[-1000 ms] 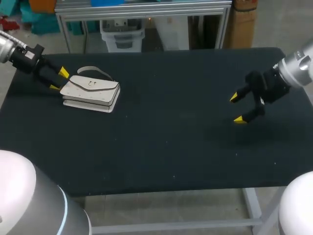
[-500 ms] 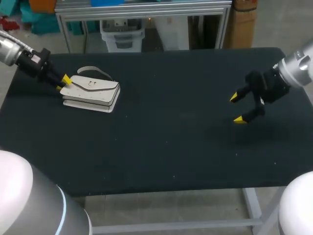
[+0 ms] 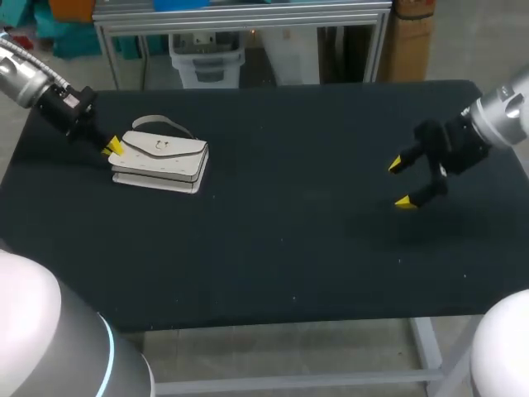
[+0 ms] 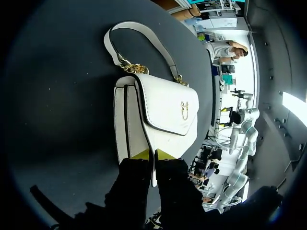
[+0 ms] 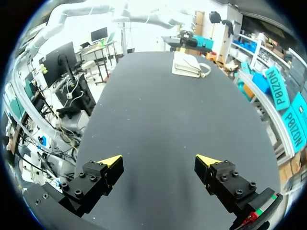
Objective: Pick up the bag, open it, inspect its contents, close it, and place it on the opposite side
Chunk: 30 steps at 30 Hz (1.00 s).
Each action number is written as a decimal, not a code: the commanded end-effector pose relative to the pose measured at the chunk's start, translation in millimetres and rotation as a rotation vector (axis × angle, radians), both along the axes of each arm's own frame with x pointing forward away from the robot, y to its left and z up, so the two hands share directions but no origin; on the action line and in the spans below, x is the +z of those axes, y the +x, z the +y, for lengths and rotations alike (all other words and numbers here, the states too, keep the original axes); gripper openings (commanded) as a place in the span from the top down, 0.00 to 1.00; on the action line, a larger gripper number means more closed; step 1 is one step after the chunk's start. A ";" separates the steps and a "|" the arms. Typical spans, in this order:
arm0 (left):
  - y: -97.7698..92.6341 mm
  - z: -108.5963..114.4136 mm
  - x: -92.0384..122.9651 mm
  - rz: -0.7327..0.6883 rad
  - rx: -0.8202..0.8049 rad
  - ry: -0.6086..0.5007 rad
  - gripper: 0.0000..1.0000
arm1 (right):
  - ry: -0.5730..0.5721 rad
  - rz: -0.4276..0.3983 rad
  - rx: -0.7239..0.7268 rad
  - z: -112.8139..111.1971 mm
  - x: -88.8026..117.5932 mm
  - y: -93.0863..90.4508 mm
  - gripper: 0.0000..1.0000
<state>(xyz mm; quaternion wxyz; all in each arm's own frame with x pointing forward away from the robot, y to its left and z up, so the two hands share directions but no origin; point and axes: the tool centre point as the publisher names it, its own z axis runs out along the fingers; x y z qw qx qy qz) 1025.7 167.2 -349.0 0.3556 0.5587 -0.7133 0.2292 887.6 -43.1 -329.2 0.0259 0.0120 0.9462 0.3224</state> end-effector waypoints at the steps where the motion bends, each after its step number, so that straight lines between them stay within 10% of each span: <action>1: 1.1 -10.7 -3.2 0.102 -0.093 -0.029 1.00 | 0.002 0.000 0.001 -0.6 -0.1 0.0 0.00; 13: -22.2 -50.2 -1.6 0.015 0.107 -0.121 1.00 | 0.002 0.000 0.001 -0.6 -0.1 0.0 0.00; 30: -22.2 -50.2 -1.6 0.015 0.107 -0.121 1.00 | 0.002 0.000 0.001 -0.6 -0.1 0.0 0.00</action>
